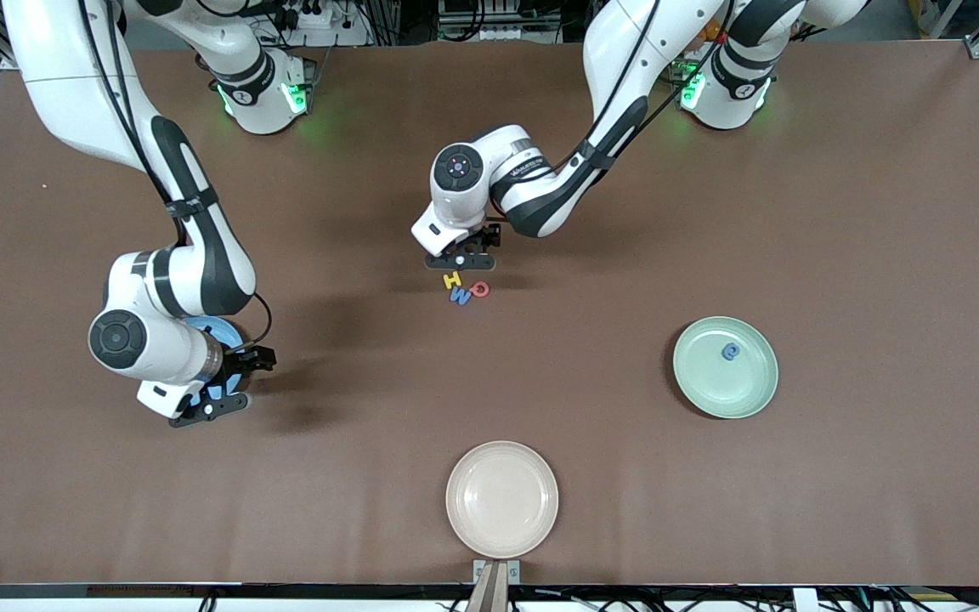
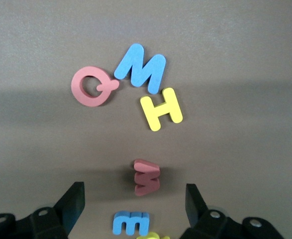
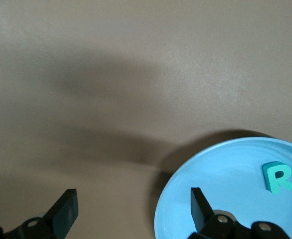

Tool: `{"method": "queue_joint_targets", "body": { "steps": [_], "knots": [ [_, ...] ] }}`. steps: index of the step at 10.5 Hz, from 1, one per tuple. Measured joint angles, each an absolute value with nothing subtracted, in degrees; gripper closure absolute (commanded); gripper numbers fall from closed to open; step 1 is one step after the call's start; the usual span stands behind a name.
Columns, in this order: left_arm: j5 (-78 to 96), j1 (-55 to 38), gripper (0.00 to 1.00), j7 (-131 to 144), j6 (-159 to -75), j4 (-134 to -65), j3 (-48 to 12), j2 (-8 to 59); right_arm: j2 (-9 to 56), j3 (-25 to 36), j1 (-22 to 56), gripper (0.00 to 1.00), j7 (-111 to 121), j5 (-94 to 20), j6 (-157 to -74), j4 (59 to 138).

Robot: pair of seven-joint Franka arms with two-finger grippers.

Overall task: Sort uppercase to blue plate, lowercase to green plate
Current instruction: 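Place the 'R' on the blue plate while the left gripper grasps 'w', then place the pink 'w' on the green plate while the right gripper reaches 'H'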

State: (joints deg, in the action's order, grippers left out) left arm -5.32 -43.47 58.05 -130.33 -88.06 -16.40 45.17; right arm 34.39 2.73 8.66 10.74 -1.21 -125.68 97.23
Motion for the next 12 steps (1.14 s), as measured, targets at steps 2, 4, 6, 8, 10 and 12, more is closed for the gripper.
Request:
{"method": "queue_joint_targets", "body": {
  "steps": [2,4,6,8,10,12],
  "knots": [
    [-5.27,-44.95,0.14,58.86,-130.31,-87.36,-15.23,45.91,34.77,2.75,8.67,0.0,10.74,-1.21,-125.46,97.26],
    [-5.27,-45.55,0.18,59.02,-130.31,-86.79,-14.84,46.92,35.31,2.76,8.67,0.0,10.74,-1.21,-125.32,97.37],
    [-5.26,-46.6,0.33,59.31,-130.31,-86.45,-14.0,47.49,35.42,2.76,8.67,0.0,10.74,-1.21,-125.32,97.37],
    [-5.26,-46.82,0.45,59.53,-130.31,-86.24,-13.95,47.81,35.44,2.76,8.67,0.0,10.74,-1.21,-125.32,97.37],
    [-5.26,-46.88,0.61,59.54,-130.31,-86.19,-13.93,47.88,35.44,2.76,8.67,0.0,10.74,-1.21,-125.32,97.37],
    [-5.26,-47.03,0.93,59.54,-130.31,-86.19,-13.93,47.97,35.44,2.76,8.67,0.0,10.74,-1.21,-125.32,97.37]
  ]
}}
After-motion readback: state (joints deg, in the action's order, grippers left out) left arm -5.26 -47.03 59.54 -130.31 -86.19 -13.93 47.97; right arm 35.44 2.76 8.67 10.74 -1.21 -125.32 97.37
